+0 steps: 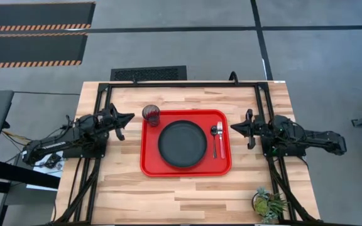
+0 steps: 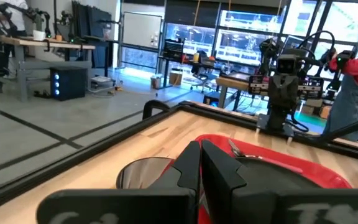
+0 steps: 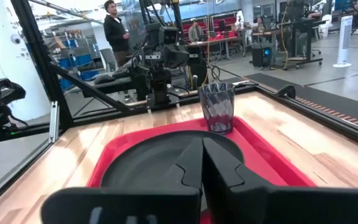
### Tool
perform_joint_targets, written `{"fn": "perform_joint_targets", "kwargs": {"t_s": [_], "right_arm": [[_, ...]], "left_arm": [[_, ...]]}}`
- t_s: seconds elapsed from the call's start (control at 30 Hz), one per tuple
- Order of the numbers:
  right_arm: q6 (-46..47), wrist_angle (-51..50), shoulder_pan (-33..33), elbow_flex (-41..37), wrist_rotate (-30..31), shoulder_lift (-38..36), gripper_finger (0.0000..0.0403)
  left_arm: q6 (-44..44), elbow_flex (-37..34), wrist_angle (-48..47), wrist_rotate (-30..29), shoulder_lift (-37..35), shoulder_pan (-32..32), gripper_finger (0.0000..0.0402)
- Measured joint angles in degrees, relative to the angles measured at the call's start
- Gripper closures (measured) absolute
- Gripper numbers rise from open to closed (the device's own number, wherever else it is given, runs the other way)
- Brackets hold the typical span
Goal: Pick and place plate/cup/fork/spoon on tray
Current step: Return to Home Position
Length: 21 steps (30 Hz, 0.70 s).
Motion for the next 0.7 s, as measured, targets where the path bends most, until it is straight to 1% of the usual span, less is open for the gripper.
{"fn": "perform_joint_targets", "kwargs": {"t_s": [0.4, 0.7], "right_arm": [[0.02, -0.05, 0.00, -0.02, -0.02, -0.04, 0.0382], [0.02, -0.02, 0.00, -0.04, -0.02, -0.04, 0.0376]], "left_arm": [[-1.23, 0.00, 0.02, -0.04, 0.00, 0.00, 0.0401], [-1.38, 0.00, 0.04, -0.02, 0.00, 0.00, 0.0401]]}}
